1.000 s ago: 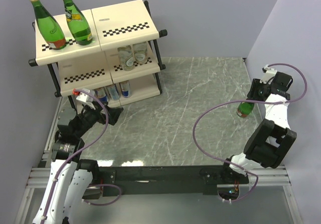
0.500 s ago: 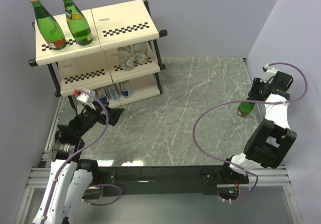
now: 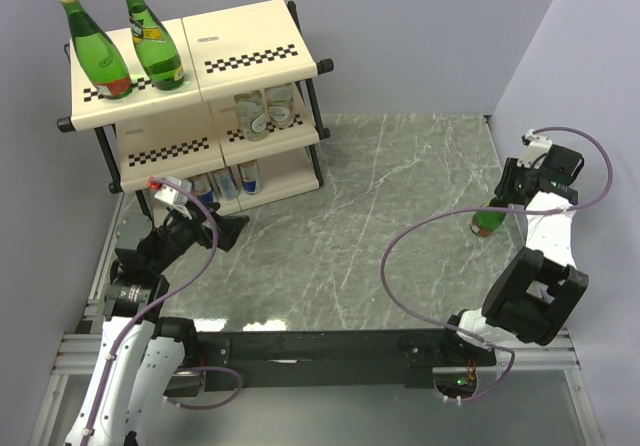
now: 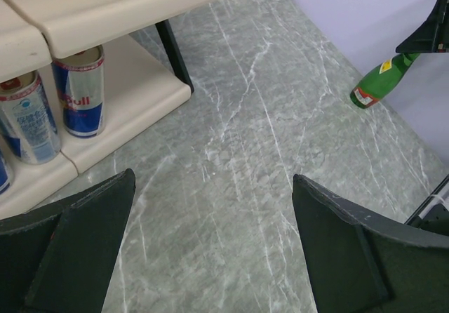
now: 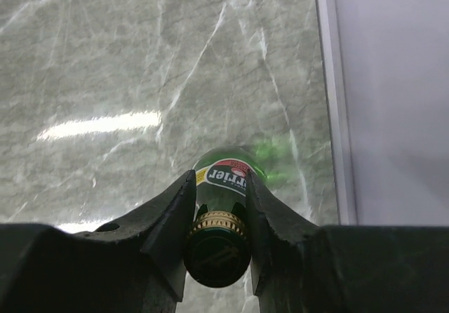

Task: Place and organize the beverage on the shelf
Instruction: Pick up the drink from the center of the board.

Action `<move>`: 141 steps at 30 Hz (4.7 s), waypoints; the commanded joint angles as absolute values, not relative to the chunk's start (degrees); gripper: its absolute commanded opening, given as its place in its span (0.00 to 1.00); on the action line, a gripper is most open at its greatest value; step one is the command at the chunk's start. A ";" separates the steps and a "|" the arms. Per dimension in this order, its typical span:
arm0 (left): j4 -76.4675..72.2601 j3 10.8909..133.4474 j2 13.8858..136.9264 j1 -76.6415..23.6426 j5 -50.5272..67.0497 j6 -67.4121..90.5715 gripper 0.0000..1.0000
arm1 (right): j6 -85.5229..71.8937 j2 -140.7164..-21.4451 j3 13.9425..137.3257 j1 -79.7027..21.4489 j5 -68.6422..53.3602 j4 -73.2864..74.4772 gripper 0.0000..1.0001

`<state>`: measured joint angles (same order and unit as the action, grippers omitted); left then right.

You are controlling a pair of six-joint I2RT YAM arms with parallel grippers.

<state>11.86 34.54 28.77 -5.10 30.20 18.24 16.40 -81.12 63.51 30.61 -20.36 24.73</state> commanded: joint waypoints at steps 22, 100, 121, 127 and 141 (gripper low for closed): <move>-14.05 41.38 54.98 -47.08 8.36 18.11 1.00 | 14.59 -61.35 76.64 -1.38 -29.00 46.66 0.00; -38.23 63.90 100.72 -64.69 -5.10 4.48 0.93 | 3.78 -63.72 81.21 -12.39 -28.83 44.91 0.00; -38.32 64.42 98.26 -64.78 -4.75 3.78 0.92 | 4.13 -64.34 79.63 -12.39 -28.57 44.12 0.00; -37.79 64.69 97.82 -64.69 -4.57 3.78 0.92 | 4.22 -64.42 79.63 -12.39 -28.48 43.95 0.00; -35.95 65.74 99.58 -64.77 -4.22 3.17 0.90 | 4.04 -64.34 80.68 -12.39 -28.48 44.30 0.00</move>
<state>-35.09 63.29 100.01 -64.49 -4.84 3.99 5.37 -65.76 78.30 -12.60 -26.55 51.44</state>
